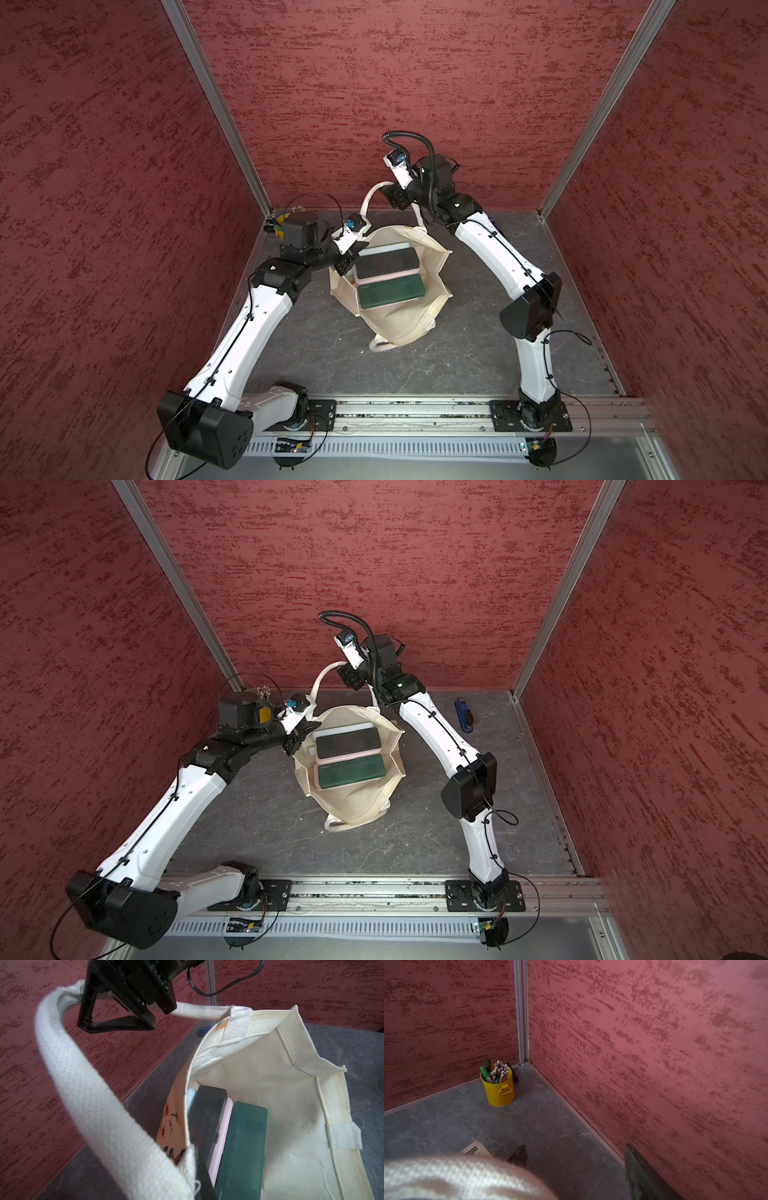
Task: Take out the pencil case from the canvas bag
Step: Adjust the canvas bag at the center of the board.
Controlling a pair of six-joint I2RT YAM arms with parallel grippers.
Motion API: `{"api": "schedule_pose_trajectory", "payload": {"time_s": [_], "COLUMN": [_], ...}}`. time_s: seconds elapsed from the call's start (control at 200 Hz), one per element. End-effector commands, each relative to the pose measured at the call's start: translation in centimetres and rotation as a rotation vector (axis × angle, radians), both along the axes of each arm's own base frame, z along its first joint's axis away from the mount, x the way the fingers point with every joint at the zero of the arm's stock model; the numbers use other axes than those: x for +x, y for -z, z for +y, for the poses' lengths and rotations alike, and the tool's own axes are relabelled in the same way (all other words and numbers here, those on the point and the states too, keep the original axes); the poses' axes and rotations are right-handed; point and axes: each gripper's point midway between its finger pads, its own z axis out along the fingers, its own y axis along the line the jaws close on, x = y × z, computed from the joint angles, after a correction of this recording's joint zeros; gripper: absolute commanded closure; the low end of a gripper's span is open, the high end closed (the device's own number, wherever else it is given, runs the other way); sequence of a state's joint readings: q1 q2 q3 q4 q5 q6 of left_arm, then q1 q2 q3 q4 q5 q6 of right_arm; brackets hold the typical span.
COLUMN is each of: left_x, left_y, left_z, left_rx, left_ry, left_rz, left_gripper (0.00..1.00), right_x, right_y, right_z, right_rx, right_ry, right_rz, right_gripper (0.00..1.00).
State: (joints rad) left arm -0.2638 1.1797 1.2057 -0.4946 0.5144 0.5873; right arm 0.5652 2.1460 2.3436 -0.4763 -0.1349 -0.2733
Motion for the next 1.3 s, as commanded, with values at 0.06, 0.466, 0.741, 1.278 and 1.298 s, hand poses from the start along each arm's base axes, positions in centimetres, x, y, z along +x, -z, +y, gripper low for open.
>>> {"api": "schedule_pose_trajectory", "payload": {"time_s": [0.06,0.466,0.741,1.278,1.298], "left_x": [-0.1,0.6,1.0,0.9,0.9], "left_y": [-4.2,-3.3,-2.9,-3.3,-3.3], "left_z": [-0.9,-1.0,-1.1,-1.0,-1.0], "left_rx": [-0.079,-0.098,-0.095,-0.095,-0.094], "left_ry": [0.028,0.011,0.008,0.007,0.007], "left_rz": [-0.152,-0.111,-0.097,-0.091,-0.087], "left_gripper": [1.00,1.00,1.00,1.00,1.00], "right_x": [-0.8,-6.3,-10.6,-12.5,-12.7], "right_y": [1.8,-6.2,-3.9,2.6,2.2], "right_z": [-1.3,-3.1,-3.8,-5.1,-5.0], "right_rx": [-0.012,0.113,0.034,-0.083,-0.073], "right_ry": [0.040,-0.015,-0.129,-0.135,-0.140], "right_rz": [0.177,0.103,0.026,0.062,0.054], "right_gripper": [0.24,0.20,0.20,0.37,0.35]}}
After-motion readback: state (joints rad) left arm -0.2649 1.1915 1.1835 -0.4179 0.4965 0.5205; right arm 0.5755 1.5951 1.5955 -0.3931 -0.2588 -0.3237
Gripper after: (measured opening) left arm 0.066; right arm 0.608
